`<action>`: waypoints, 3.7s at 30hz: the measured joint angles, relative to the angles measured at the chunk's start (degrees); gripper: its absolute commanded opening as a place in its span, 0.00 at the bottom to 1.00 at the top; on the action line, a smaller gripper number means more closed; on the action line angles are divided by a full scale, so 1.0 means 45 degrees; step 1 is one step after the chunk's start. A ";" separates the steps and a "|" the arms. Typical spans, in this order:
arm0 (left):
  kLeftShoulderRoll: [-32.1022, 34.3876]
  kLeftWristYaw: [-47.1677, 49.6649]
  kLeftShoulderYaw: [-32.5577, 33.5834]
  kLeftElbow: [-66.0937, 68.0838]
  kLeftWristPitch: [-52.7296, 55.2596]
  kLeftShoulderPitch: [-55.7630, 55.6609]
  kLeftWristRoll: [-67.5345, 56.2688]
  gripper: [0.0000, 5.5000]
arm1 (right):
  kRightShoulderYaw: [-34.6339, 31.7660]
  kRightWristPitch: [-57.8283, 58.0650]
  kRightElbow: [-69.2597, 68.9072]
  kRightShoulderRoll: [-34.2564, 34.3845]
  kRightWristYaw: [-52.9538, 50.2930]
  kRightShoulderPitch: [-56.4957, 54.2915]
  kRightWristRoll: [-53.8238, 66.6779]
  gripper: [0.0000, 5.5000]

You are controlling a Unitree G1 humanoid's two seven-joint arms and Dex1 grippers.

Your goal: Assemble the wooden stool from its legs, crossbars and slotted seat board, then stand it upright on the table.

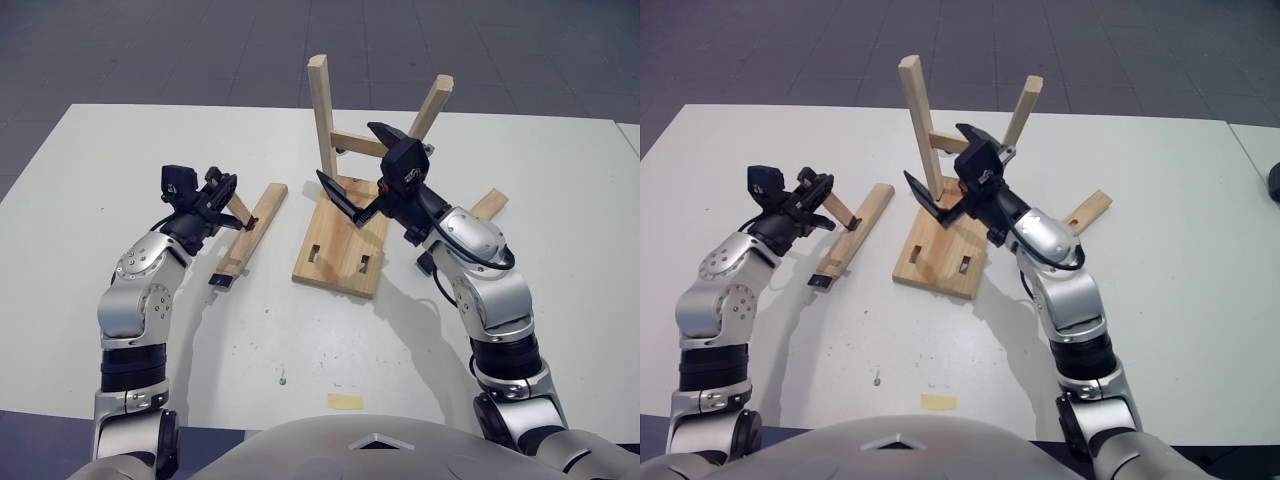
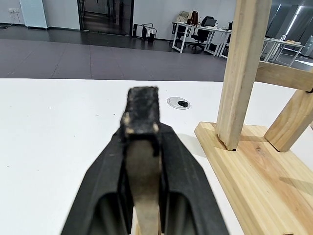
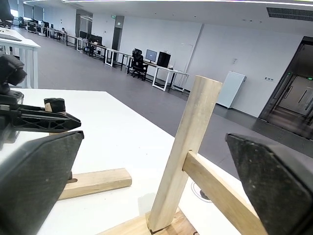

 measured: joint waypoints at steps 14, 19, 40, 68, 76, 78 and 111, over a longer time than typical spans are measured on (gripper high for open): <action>-0.0062 0.0090 -0.0156 -0.0243 0.0184 -0.0015 0.0155 0.08 | 0.0314 0.0027 -0.0201 -0.0002 -0.0038 0.0209 0.0048 0.98; -0.0063 0.0058 -0.0354 -0.0099 0.0072 -0.0187 0.0476 0.08 | 0.0390 0.0027 -0.0219 -0.0001 -0.0051 0.0284 0.0049 0.98; -0.0180 0.0151 -0.0497 -0.0340 0.0089 0.0175 0.0950 0.08 | 0.0612 0.0051 -0.0398 0.0082 -0.0175 0.0522 -0.0015 0.98; 0.0674 -0.0868 -0.1784 0.0974 0.0071 -0.0962 0.1860 0.08 | 0.0556 -0.0108 -0.0242 0.0221 -0.0541 0.0471 -0.0228 0.98; 0.0696 -0.0650 -0.1632 0.0879 0.0616 -0.0899 0.1877 0.18 | 0.0556 -0.0198 -0.0160 0.0225 -0.0519 0.0383 -0.0332 0.98; 0.0658 -0.0552 -0.1628 0.1232 0.1209 -0.0450 0.1899 0.22 | 0.0554 -0.0242 -0.0153 0.0222 -0.0510 0.0380 -0.0339 0.98; -0.0527 -0.0608 -0.1390 0.4080 -0.1449 -0.4688 0.2124 0.98 | 0.0604 -0.0214 -0.0223 0.0220 -0.0490 0.0456 -0.0441 0.98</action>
